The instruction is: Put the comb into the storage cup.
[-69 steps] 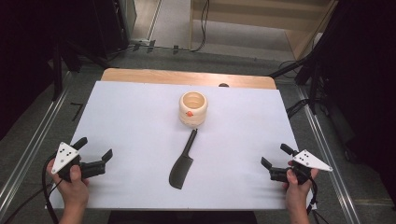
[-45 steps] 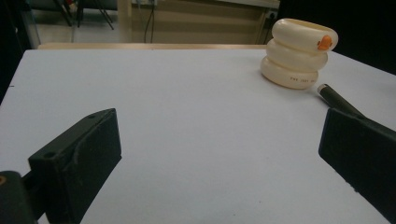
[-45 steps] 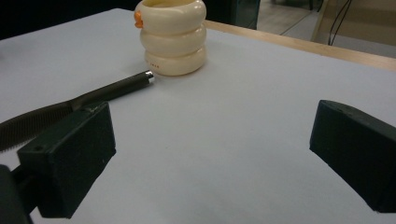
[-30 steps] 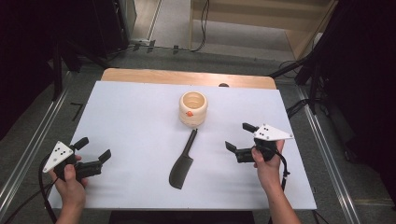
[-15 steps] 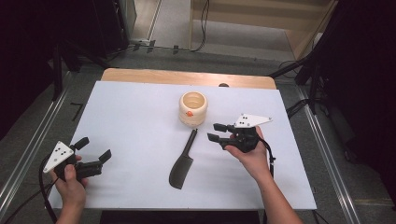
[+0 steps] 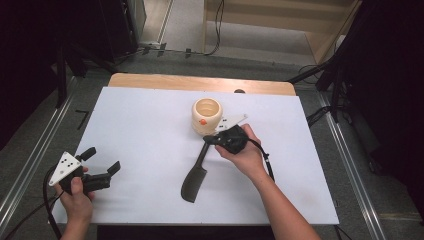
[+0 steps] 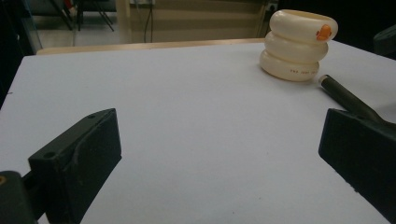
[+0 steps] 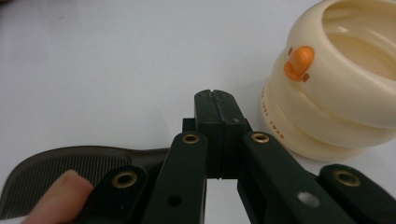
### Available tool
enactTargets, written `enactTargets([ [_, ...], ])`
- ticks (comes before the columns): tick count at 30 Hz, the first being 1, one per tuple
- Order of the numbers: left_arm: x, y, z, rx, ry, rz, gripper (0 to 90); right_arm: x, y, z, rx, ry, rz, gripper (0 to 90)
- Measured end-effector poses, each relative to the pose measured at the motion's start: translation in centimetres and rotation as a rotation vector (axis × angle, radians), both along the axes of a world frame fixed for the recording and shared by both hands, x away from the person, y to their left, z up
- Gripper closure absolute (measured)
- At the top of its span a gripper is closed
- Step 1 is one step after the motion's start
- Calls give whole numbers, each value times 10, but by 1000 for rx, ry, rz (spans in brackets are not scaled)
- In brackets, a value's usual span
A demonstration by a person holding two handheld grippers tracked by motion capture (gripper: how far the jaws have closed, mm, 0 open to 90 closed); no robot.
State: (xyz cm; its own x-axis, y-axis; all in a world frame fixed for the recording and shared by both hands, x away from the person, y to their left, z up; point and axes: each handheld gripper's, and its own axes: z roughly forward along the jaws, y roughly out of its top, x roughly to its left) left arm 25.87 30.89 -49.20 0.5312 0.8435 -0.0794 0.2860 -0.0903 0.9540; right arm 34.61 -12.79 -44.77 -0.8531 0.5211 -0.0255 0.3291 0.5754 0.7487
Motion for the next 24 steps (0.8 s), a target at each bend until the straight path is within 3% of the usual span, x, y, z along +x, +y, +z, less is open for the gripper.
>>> enactTargets([
  [4,-1,0,0,-2,-1,0,0,7,10,-5,-43,16,5,885],
  [5,-1,0,0,-1,-2,-3,0,12,16,-8,-73,24,9,885],
  [9,-1,0,0,-3,-3,-6,0,19,22,-11,-80,51,0,885],
  [15,0,0,0,2,-3,-3,0,29,33,-19,-142,74,22,885],
  [24,1,-2,0,17,-1,1,0,35,34,-31,-192,123,28,885],
])
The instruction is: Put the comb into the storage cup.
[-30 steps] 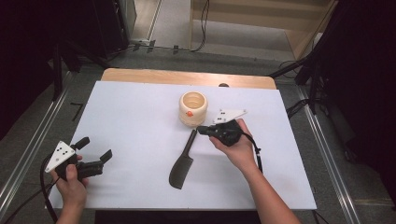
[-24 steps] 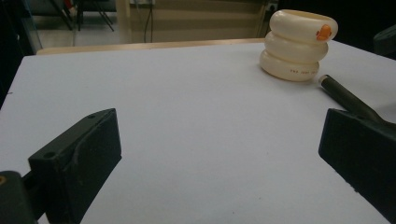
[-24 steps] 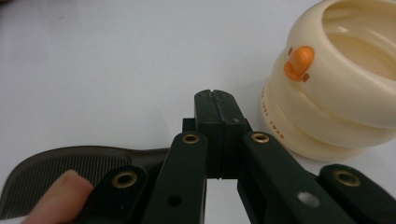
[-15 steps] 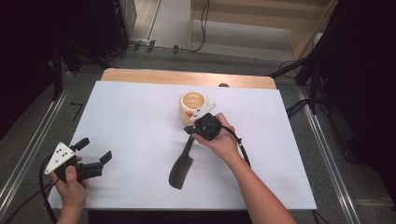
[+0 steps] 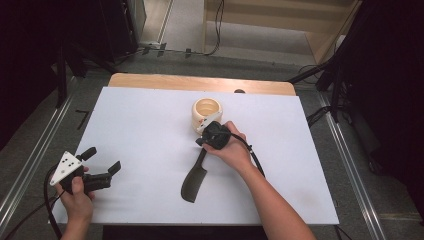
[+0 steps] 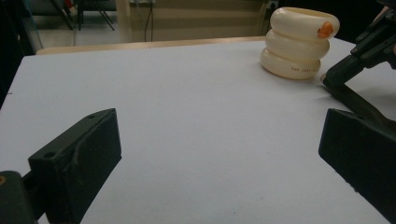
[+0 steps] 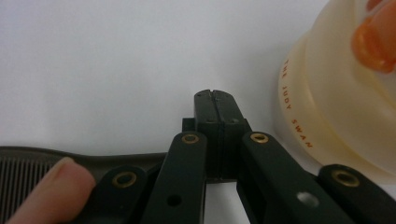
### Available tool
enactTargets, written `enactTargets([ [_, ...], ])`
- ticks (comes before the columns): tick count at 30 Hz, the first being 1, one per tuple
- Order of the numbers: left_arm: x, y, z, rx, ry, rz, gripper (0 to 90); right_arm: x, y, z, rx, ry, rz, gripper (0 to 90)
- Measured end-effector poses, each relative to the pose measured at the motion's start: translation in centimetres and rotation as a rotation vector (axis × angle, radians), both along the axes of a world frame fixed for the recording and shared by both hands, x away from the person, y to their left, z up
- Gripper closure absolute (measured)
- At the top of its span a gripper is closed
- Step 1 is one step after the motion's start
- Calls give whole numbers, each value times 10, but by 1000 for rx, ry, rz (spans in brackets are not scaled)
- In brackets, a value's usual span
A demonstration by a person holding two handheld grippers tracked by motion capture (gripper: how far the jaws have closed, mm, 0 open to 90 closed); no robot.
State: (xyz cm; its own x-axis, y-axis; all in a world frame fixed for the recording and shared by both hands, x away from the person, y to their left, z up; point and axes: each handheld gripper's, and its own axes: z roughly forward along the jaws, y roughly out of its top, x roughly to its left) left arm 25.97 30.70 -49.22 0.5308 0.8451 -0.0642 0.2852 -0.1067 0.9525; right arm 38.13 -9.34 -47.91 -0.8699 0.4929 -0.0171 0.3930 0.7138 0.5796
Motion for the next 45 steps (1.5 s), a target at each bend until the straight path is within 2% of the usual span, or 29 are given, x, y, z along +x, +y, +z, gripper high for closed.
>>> enactTargets([
  [2,0,0,0,0,-2,0,0,1,1,-2,-9,4,15,885],
  [11,-1,0,0,1,-3,-6,0,2,2,-8,-39,36,14,886],
  [13,-1,0,0,3,-3,-6,0,2,1,-9,-39,30,21,885],
  [19,-1,0,0,13,-8,0,0,-1,-5,-11,-37,71,24,885],
  [24,-1,-1,0,14,-7,-1,0,-9,-11,-11,-41,80,27,885],
  [38,-1,-2,0,21,-3,5,0,-35,-40,-9,-12,81,16,886],
  [45,-1,-2,0,23,-3,4,0,-47,-43,-9,-2,68,7,885],
])
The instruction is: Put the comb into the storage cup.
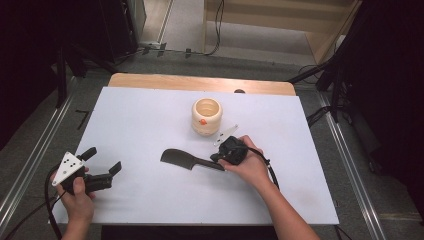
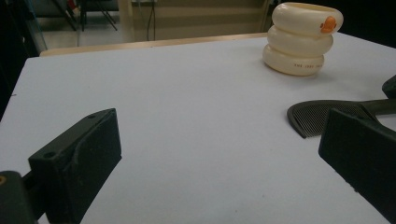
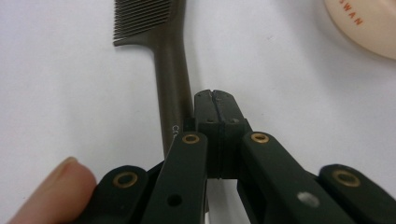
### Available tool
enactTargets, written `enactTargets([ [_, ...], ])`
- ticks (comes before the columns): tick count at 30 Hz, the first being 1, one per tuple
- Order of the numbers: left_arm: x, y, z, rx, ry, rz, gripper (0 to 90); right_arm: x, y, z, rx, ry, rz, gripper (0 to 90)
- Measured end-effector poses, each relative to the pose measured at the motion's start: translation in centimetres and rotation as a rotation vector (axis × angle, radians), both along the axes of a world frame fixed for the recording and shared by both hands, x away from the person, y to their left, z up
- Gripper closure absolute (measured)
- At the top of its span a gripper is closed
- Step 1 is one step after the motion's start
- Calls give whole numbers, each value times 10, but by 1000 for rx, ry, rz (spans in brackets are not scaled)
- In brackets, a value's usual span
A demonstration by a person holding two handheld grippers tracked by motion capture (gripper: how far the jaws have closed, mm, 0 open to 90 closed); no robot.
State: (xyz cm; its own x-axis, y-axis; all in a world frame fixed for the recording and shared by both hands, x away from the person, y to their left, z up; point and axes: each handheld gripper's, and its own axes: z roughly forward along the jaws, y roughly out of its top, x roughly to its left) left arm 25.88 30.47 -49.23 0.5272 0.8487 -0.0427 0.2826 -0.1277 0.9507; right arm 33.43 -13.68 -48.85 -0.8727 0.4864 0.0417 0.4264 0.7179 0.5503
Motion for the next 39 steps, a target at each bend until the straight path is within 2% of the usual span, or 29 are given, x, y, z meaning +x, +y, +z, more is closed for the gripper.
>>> enactTargets([
  [8,0,0,0,2,-2,-3,0,-11,-2,1,12,-2,-7,885],
  [13,0,0,0,2,-3,-5,0,-12,-10,11,41,-27,-26,876],
  [14,0,0,0,2,-2,-5,0,-12,-10,15,48,-32,-20,775],
  [15,0,0,0,4,-2,-5,0,-12,-10,15,48,-32,-20,775],
  [18,0,-1,0,4,-2,-5,0,-12,-6,20,49,-27,-14,655],
  [19,0,-1,0,4,-2,-5,0,-11,-2,23,60,-7,4,621],
  [20,0,-1,0,4,-2,-5,0,-11,-2,23,60,-7,4,621],
  [22,0,0,0,4,-2,-6,0,-10,4,22,40,4,14,604],
  [23,0,0,0,5,-2,-6,0,-9,10,20,8,9,24,603],
  [24,0,0,0,3,-3,-7,0,-9,10,20,8,9,24,603],
  [27,0,0,0,4,-5,-8,0,-6,20,12,-32,27,34,605],
  [35,0,-1,0,7,-4,-11,0,-5,31,4,-78,54,26,635],
  [39,0,-2,0,12,-6,-10,0,-4,33,0,-100,46,43,649],
])
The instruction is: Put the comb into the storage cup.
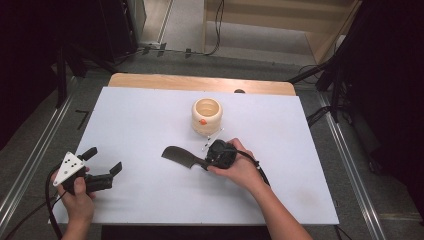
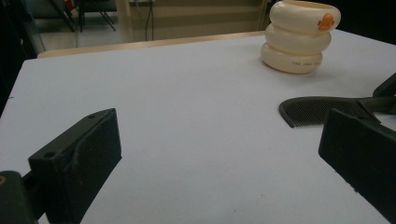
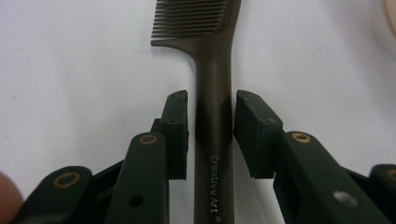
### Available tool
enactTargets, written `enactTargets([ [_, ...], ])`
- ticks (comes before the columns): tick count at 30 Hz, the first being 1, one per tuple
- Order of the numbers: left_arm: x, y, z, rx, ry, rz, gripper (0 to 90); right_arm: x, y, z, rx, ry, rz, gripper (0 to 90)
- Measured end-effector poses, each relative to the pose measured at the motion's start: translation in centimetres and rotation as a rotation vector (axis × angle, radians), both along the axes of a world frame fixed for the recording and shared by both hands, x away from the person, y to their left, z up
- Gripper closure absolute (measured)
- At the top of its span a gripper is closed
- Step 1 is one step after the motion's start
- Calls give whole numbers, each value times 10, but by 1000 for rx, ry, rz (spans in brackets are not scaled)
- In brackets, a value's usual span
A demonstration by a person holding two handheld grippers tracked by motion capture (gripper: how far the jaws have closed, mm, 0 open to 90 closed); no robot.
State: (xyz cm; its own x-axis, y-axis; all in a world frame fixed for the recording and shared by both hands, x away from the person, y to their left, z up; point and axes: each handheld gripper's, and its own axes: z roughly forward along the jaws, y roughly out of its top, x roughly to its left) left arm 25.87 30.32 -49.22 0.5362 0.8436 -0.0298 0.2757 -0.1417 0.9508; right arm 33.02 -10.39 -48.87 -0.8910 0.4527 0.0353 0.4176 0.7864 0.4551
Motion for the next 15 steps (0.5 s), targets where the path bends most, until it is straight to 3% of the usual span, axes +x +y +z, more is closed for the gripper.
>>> enactTargets([
  [4,-1,-1,0,7,-6,0,0,-1,-1,-1,4,-9,-27,702],
  [11,-3,-4,3,31,-20,10,0,-4,-2,-2,15,-36,-23,708],
  [15,-4,-5,5,33,-26,8,0,-6,-7,-2,82,-30,-42,708],
])
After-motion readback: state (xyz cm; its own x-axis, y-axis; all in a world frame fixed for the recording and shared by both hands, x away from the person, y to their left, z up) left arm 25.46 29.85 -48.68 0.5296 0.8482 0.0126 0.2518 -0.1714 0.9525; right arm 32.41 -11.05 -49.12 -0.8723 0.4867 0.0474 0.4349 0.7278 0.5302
